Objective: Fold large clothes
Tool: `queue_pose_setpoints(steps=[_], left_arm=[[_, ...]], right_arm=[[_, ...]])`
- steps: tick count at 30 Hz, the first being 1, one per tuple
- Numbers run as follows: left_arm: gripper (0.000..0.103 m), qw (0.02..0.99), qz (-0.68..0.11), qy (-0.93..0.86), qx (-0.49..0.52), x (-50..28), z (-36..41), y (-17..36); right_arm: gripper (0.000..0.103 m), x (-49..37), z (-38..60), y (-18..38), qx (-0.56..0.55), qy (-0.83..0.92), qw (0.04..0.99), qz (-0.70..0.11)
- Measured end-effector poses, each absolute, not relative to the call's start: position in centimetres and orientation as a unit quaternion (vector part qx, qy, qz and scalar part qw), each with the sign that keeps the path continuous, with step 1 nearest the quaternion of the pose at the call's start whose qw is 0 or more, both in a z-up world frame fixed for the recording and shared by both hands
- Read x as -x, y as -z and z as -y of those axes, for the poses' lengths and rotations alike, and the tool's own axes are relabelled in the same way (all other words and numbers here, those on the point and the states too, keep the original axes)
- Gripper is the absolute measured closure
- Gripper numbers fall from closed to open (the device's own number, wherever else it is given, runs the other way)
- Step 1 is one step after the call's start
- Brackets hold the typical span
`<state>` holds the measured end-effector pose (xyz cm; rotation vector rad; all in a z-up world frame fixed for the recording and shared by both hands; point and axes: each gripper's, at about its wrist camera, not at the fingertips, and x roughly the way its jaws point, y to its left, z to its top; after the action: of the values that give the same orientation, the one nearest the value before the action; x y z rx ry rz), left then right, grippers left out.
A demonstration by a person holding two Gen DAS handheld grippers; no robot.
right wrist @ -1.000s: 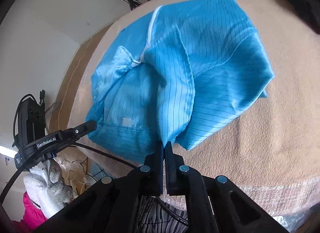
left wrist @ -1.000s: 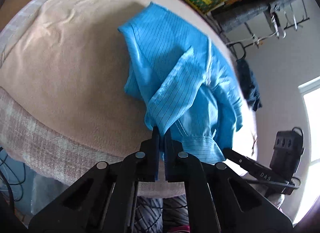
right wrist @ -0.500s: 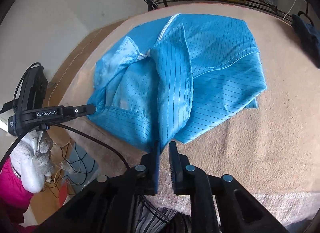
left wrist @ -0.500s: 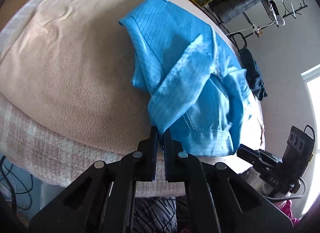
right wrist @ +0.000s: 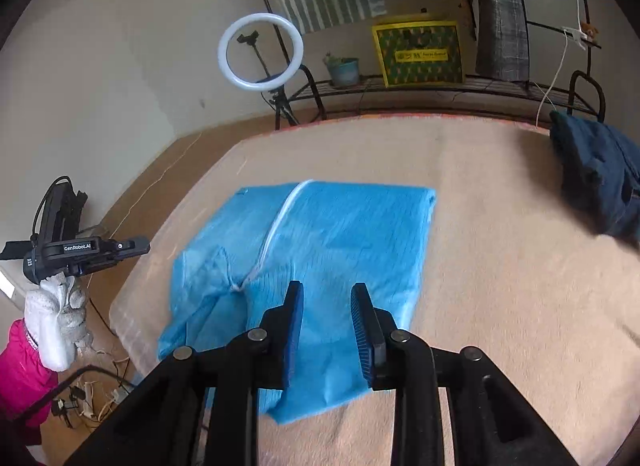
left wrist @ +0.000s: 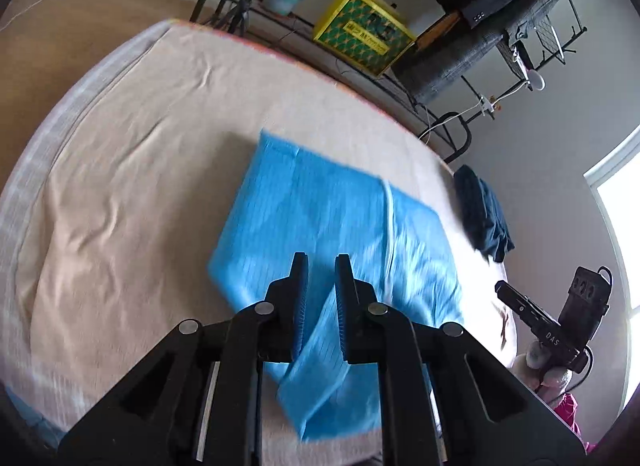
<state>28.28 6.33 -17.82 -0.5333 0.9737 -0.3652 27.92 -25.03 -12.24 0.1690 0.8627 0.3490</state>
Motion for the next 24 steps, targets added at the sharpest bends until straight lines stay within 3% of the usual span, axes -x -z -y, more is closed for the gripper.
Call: queue_pose_setpoints(steps=[6,17,24], left_arm=[[0.093,0.840,-0.449,0.199,0.231,-34.7,-1.6,17.9],[0.093,0.824,-0.507,0.178,0.179,-40.6,5.2,26.4],[0.093,0.835,-0.491,0.180,0.173,-40.5,5.2,27.8]], right_arm=[[0.077,-36.1,21.9,13.0,-0.063,-0.187,0.890,-0.410],[0.080,-43.6,16.7,20.1,-0.021,-0.207,0.859,-0.469],[0.095,-44.1,18.4,24.2,-0.019,-0.197,0.844,-0.498]])
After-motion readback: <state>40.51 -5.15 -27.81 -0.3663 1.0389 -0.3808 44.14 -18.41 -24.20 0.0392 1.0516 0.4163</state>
